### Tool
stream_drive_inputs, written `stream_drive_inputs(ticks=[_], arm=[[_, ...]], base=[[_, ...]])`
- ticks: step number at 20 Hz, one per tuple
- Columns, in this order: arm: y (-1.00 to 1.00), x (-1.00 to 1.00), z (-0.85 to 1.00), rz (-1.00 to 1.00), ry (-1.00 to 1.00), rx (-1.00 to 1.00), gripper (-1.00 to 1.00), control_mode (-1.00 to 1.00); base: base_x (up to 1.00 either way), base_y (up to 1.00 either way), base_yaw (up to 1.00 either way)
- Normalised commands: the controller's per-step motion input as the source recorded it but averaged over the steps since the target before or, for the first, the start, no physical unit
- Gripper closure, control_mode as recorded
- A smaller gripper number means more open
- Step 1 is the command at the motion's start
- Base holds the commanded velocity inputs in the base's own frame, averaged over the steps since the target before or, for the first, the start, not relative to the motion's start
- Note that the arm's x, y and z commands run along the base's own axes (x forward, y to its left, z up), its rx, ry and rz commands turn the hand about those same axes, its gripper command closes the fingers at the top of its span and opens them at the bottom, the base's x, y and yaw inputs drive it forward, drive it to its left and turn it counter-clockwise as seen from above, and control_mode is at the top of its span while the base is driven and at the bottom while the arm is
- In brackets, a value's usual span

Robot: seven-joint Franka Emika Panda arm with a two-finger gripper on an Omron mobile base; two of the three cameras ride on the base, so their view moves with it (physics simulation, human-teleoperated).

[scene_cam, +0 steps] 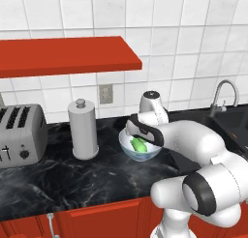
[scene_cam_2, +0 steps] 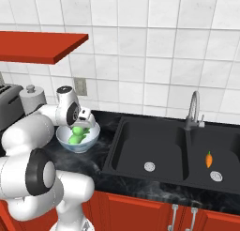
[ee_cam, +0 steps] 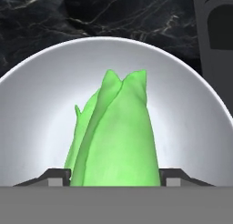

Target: Pick the corns from the cabinet and place them in one bowl. Pick the carrot from the sink and place it in the other bowl.

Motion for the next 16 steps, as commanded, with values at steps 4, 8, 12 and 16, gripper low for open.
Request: stream_drive_inputs(ticks=[4,8,12,16], arm=[[0.00,0.00,0.00,0.00,0.00,0.00,-1.00,-1.00],[0.00,-0.11,0.21,0.00,-0.02,0.00,-1.00,-1.00],[0.00,-0.16,0.45,0.00,-0.04,0.00,-1.00,-1.00],[0.00,-0.49,0.24,0.00,-0.09,0.00,-1.00,-1.00]], base=[[0.00,0.00,0.00],[0.00,0.00,0.00],[0.00,0.00,0.00],[0.00,0.00,0.00]])
